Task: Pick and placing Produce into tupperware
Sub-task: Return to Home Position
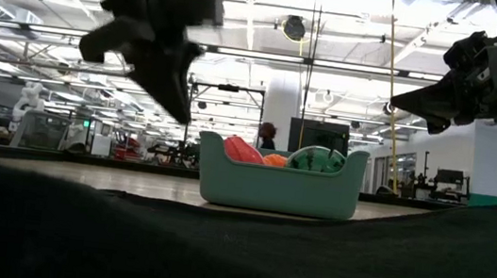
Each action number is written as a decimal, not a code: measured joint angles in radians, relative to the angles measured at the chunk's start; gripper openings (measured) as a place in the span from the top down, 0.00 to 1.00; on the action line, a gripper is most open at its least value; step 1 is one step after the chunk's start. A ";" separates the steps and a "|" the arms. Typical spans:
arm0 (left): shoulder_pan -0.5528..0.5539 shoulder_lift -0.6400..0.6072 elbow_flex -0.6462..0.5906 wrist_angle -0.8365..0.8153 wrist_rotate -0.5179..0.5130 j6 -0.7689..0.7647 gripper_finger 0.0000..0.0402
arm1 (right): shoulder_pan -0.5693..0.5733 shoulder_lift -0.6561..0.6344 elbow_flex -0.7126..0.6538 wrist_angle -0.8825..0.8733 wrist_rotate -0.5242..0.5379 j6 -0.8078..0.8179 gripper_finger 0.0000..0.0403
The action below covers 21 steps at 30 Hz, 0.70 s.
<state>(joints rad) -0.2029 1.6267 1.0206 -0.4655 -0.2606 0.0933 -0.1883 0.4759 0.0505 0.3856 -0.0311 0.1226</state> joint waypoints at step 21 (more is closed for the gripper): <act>0.068 -0.600 -0.087 0.192 -0.073 0.395 1.00 | 0.000 -0.032 0.000 0.059 -0.001 -0.009 1.00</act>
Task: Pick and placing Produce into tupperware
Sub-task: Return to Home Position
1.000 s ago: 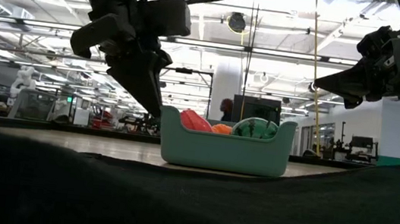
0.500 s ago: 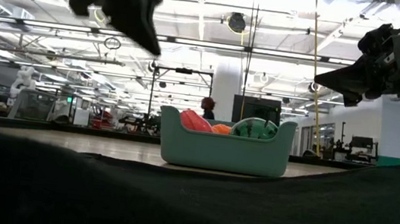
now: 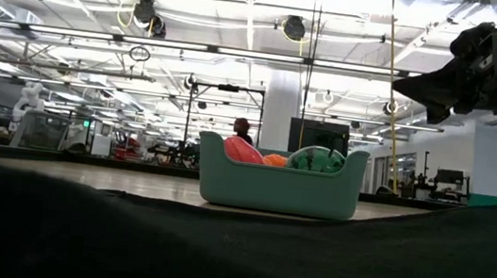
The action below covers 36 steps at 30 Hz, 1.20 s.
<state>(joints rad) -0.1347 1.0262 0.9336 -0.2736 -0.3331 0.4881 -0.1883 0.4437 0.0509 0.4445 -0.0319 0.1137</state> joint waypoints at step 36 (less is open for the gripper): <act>0.391 -0.602 -0.725 0.579 0.545 -0.199 1.00 | -0.001 -0.166 0.000 -0.040 -0.077 0.057 1.00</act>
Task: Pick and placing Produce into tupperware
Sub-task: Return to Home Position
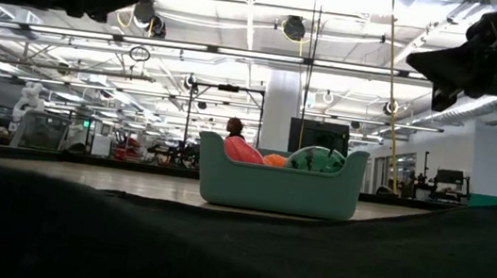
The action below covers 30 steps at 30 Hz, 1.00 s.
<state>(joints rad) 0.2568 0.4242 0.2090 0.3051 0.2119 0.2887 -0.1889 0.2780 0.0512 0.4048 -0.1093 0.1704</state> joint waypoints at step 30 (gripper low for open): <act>-0.222 -0.184 -0.085 -0.248 -0.311 -0.002 1.00 | 0.001 -0.023 0.000 -0.029 -0.052 0.028 1.00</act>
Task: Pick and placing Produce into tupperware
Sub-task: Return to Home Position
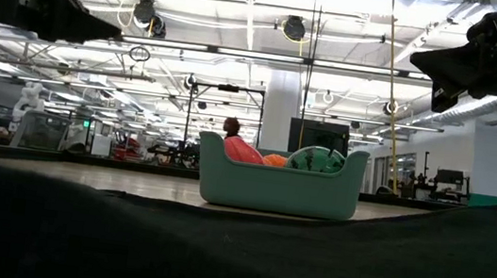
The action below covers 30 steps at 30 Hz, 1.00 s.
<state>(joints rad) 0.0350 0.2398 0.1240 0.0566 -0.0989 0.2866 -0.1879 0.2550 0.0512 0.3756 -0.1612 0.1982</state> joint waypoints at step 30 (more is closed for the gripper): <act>0.004 -0.237 -0.019 -0.227 0.046 -0.035 1.00 | 0.000 0.000 0.000 0.003 -0.026 -0.012 1.00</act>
<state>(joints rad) 0.0387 0.0025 0.1051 -0.1701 -0.0528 0.2512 -0.1882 0.2550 0.0509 0.3784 -0.1867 0.1866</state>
